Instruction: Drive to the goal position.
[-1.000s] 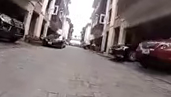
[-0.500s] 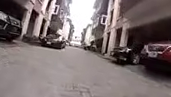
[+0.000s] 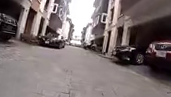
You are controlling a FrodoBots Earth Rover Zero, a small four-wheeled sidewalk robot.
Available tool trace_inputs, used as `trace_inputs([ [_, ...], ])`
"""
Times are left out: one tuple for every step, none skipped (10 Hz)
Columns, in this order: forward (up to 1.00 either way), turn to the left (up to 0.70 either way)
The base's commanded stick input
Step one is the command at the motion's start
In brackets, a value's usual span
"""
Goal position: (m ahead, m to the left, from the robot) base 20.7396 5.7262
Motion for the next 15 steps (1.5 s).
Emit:
trace_inputs([
  [0.7, 0.0],
  [0.7, 0.0],
  [0.7, 0.0],
  [0.7, 0.0],
  [0.7, 0.0],
  [0.7, 0.0],
  [0.7, 0.0],
  [0.7, 0.0],
  [0.7, 0.0],
  [0.7, 0.0],
  [0.7, 0.0],
  [0.7, 0.0],
  [0.7, 0.0],
  [0.7, 0.0],
  [0.7, 0.0],
])
